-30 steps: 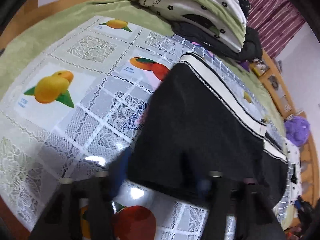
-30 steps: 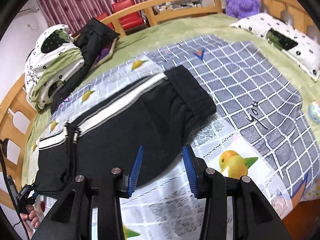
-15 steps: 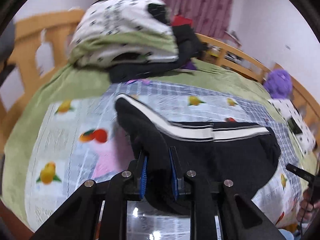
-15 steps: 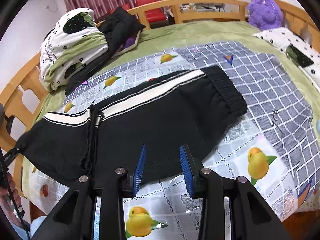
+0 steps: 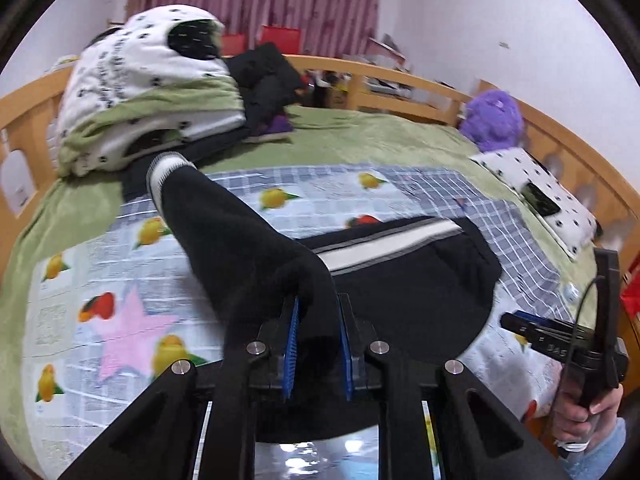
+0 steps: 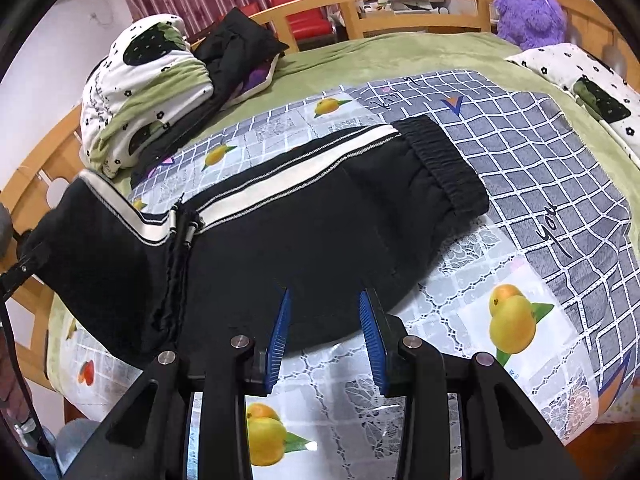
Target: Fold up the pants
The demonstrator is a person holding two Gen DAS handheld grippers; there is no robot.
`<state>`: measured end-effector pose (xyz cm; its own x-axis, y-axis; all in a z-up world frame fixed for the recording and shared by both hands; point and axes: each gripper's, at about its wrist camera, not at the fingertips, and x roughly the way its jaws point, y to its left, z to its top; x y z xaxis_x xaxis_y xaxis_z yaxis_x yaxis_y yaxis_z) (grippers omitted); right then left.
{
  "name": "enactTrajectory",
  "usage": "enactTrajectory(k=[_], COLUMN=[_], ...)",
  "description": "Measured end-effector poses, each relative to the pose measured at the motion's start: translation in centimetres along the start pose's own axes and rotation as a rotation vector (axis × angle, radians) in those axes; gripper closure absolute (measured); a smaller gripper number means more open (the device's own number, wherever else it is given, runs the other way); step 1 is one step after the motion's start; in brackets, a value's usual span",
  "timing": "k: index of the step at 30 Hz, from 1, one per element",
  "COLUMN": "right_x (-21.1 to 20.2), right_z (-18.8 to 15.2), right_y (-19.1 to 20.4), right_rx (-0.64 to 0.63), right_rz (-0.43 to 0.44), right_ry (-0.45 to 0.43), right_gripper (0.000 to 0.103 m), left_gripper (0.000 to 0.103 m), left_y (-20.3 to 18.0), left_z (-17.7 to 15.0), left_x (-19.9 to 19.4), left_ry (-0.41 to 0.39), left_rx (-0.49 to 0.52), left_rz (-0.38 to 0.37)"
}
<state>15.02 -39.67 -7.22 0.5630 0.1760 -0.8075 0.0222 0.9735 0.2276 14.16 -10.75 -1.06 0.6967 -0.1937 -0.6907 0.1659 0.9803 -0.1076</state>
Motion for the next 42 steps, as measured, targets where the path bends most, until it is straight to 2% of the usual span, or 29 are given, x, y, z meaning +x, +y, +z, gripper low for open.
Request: enactTrajectory(k=[8,14,17,18,20,21,22,27,31,35,40,42], right_x=[-0.4,-1.0,-0.8,-0.6,-0.2,0.0,0.2,1.1,1.2,0.9,-0.5,-1.1], right_z=[0.0,0.3,0.3,0.4,0.5,0.5,0.6,1.1,1.3,1.2,1.1,1.1], right_y=[-0.8,-1.6,-1.1,-0.9,-0.1,0.3,0.7,3.0,5.2,7.0,8.2,8.2], right_rx=[-0.009,0.011,-0.001,-0.006,-0.019,-0.024,-0.03,-0.028,-0.047,-0.071,-0.128,-0.134], right_rz=[-0.014,-0.024,-0.02,-0.018,-0.009,-0.003,0.003,0.053,0.069,0.049,-0.023,-0.034], right_ry=[-0.014,-0.023,-0.019,-0.015,-0.004,0.001,0.006,0.017,0.015,-0.002,-0.046,-0.063], right_gripper=[0.067,0.067,0.067,0.067,0.067,0.067,0.067,0.064,0.06,0.06,0.06,0.06], left_gripper=[0.088,0.088,0.087,0.083,0.067,0.052,0.045,0.045,0.047,0.047,0.048,0.049], left_y=[-3.5,-3.7,-3.3,-2.9,-2.3,-1.8,-1.3,0.6,1.8,2.3,3.4,4.0], left_z=[-2.3,-4.2,-4.7,-4.8,-4.9,-5.0,-4.9,-4.7,-4.6,-4.4,-4.2,-4.2], left_x=[2.7,5.2,5.1,4.7,4.3,4.1,4.1,4.0,3.0,2.0,0.8,0.3], left_ry=[0.103,0.195,0.199,0.187,0.176,0.171,0.165,0.136,0.071,-0.004,-0.078,-0.097], left_rx=[0.006,-0.033,-0.05,-0.059,-0.089,-0.111,-0.136,-0.207,-0.229,-0.208,-0.204,-0.22], left_rz=[-0.181,-0.276,-0.296,-0.299,-0.305,-0.303,-0.294,-0.24,-0.183,-0.111,-0.027,-0.024])
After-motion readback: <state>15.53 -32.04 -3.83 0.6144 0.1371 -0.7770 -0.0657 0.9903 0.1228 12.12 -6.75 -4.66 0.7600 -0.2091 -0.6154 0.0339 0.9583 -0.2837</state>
